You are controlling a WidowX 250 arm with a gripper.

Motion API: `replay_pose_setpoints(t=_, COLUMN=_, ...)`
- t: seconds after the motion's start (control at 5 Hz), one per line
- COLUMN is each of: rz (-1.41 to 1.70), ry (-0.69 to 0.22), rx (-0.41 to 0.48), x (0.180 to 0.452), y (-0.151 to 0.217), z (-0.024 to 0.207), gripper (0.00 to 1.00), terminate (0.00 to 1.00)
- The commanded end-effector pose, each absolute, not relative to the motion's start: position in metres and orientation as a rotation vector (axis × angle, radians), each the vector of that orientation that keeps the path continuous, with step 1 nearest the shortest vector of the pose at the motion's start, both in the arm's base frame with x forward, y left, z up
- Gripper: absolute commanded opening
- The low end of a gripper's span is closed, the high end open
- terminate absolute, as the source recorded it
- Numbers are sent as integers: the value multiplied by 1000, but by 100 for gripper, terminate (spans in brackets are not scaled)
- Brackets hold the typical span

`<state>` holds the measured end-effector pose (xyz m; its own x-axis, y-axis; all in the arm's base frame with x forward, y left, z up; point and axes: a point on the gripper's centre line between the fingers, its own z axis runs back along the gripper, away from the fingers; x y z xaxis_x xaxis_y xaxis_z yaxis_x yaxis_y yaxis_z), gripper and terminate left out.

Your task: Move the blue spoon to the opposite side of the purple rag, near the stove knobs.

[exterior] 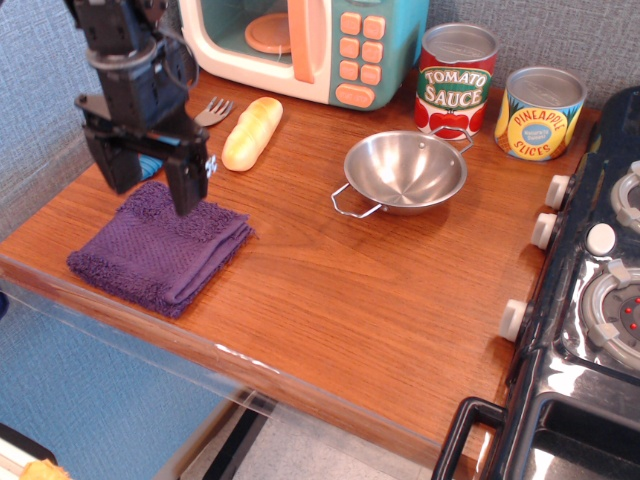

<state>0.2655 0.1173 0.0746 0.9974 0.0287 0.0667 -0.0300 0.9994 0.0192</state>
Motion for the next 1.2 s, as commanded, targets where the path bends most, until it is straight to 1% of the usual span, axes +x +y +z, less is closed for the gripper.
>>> replay_pose_setpoints(t=0.0, rz=218, ry=-134, rx=44, x=315, y=183, z=87, gripper=100, terminate=0)
replay_pose_setpoints(t=0.2, rz=307, ry=-101, rx=68, x=328, y=209, z=75, gripper=100, terminate=0)
replay_pose_setpoints(t=0.4, rz=343, ry=-75, rx=84, x=338, y=220, z=60, gripper=100, terminate=0)
replay_pose_setpoints(t=0.8, rz=288, ry=-72, rx=105, x=363, y=215, z=42, gripper=100, terminate=0)
replay_pose_setpoints(t=1.0, rz=286, ry=-68, rx=106, x=368, y=215, z=36, gripper=100, terminate=0)
